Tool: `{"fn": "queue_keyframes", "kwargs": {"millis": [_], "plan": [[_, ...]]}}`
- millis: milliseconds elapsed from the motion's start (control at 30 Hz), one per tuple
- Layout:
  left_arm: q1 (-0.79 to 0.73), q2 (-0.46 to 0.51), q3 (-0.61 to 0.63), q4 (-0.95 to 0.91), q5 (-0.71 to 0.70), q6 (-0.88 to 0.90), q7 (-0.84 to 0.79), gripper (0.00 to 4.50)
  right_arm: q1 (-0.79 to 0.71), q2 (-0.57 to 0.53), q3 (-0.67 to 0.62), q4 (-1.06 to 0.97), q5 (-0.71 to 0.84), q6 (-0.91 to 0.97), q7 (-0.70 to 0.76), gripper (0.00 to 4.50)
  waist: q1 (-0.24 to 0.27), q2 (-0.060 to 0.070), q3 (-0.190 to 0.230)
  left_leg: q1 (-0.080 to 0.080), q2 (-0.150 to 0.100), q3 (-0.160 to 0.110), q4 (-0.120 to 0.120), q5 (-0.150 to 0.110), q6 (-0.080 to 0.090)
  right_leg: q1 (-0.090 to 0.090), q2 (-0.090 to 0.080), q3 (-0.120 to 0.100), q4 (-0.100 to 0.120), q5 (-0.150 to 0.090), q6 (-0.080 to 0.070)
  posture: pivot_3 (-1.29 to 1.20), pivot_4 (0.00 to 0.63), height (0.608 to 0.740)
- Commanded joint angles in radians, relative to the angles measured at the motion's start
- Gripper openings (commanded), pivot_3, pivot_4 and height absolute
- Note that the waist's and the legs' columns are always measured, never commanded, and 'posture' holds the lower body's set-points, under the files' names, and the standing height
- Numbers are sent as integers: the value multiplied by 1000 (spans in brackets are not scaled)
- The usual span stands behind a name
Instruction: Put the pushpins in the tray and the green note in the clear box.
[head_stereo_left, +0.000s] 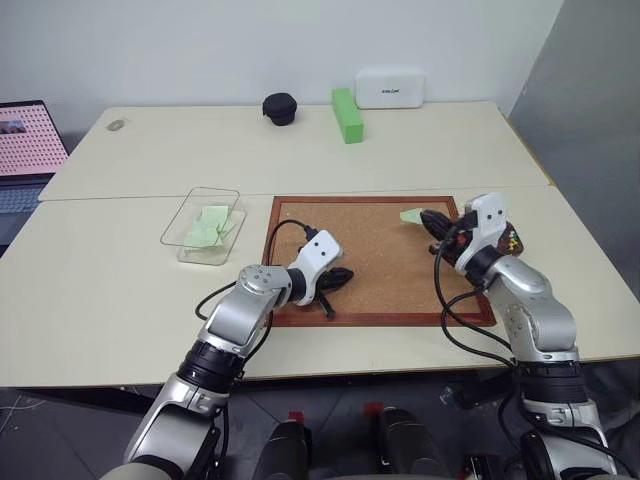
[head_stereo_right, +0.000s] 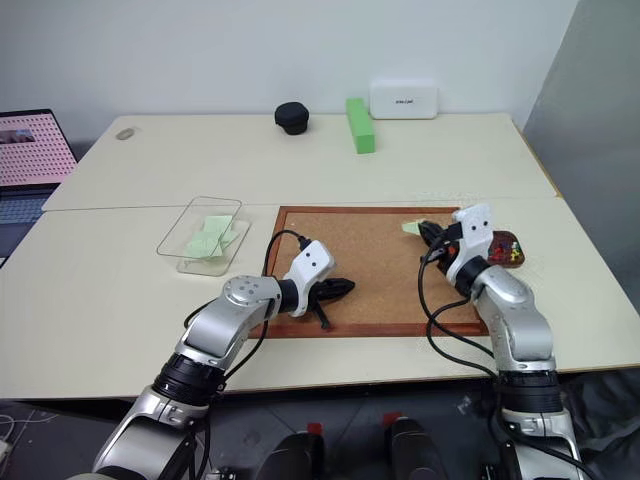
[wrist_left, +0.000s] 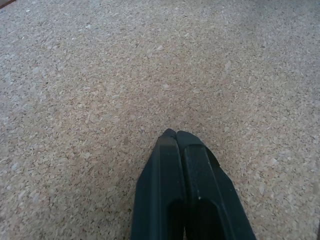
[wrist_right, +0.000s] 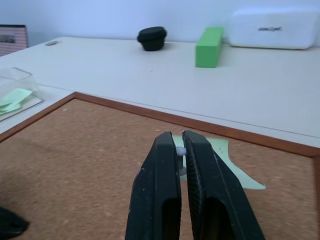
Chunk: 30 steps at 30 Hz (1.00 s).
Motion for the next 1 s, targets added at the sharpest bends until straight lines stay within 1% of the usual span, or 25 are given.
{"fn": "queue_keyframes", "kwargs": {"millis": [33,100,167,233,267,333,400,467,500,567,633,700,733,767,833,867,933,1000], "plan": [[32,7,-15,70,19,57,18,0,-43,-61,-63,18,-30,-56,-21,15,1,0,0,0,0,0,0,0,0,0,0,0,0,0,0,0,150,740],[28,-23,21,60,-21,87,25,0,-42,-80,-49,9,-26,-59,9,15,1,0,0,0,0,0,0,0,0,0,0,0,-1,0,0,0,150,740],[15,-67,65,42,-59,44,43,0,-43,-100,-28,-7,-27,-64,42,15,1,0,0,0,0,0,-1,0,0,0,0,0,-1,0,0,0,150,740],[0,-133,135,43,-104,28,91,0,-49,-114,-11,-27,-25,-60,74,15,5,0,2,-1,0,0,0,0,0,0,0,-1,-1,0,0,0,150,740],[-5,-153,160,48,-121,36,104,195,-53,-116,-8,-29,-24,-60,81,5,6,-1,2,-2,-1,0,0,0,0,0,-1,-1,-1,0,0,0,150,740],[-14,-227,271,13,-259,160,115,476,-60,-124,4,-36,-25,-62,100,0,6,-3,4,-6,-1,0,1,0,0,-3,-1,-1,-1,0,1,0,150,740],[-51,-304,420,-24,-457,326,147,863,-65,-134,22,-53,-29,-66,124,0,7,-3,4,-12,-1,-1,1,0,0,-8,-1,-1,-1,3,6,0,150,740],[-101,-364,561,-19,-614,459,220,1276,-70,-133,31,-77,-21,-57,137,0,9,-4,4,-19,-1,-1,1,0,0,-15,-1,-2,0,4,7,0,150,740],[-121,-385,618,-7,-675,512,255,1521,-74,-129,34,-92,-13,-48,139,0,9,-4,5,-19,-1,-1,1,0,0,-15,-1,-2,0,4,7,0,150,740],[-145,-417,707,12,-780,601,320,1867,-81,-122,44,-122,-4,-40,147,0,7,-4,5,-19,-1,-1,1,0,0,-15,0,-2,0,4,7,0,150,740],[-158,-442,771,26,-854,661,389,2195,-80,-124,60,-139,-14,-49,151,0,5,-4,5,-18,-1,-1,0,0,0,-15,0,-1,0,3,7,0,150,740],[-168,-465,826,42,-919,697,462,2647,-76,-118,72,-161,-20,-50,147,0,6,-4,5,-18,-2,-1,1,0,0,-14,0,-1,0,3,7,0,150,740],[-168,-473,838,48,-935,704,488,2877,-70,-118,79,-176,-22,-53,151,0,7,-4,5,-18,-2,-1,1,0,0,-14,0,-1,0,3,8,0,150,740],[-171,-485,853,57,-955,705,519,2980,-65,-118,86,-189,-23,-54,155,0,7,-4,5,-18,-2,-1,1,0,0,-14,0,-1,0,3,8,0,150,740],[-181,-516,892,78,-1016,692,589,3474,-49,-119,106,-221,-25,-58,165,0,9,-4,5,-17,-2,-1,1,0,0,-14,0,-1,0,3,8,0,150,740],[-186,-525,901,83,-1043,687,612,3614,-43,-119,115,-235,-27,-61,168,0,9,-4,5,-17,-2,-1,1,0,0,-14,0,-1,0,4,8,0,150,740],[-187,-538,903,89,-1092,680,664,4197,-30,-120,138,-268,-29,-68,180,0,9,-4,5,-17,-2,-1,1,0,-1,-14,0,-1,0,3,8,0,150,740],[-185,-543,900,97,-1133,677,702,4482,-23,-122,155,-290,-34,-73,188,0,12,-4,5,-17,-2,-1,1,0,-1,-14,0,-1,0,3,8,0,150,740]]}}
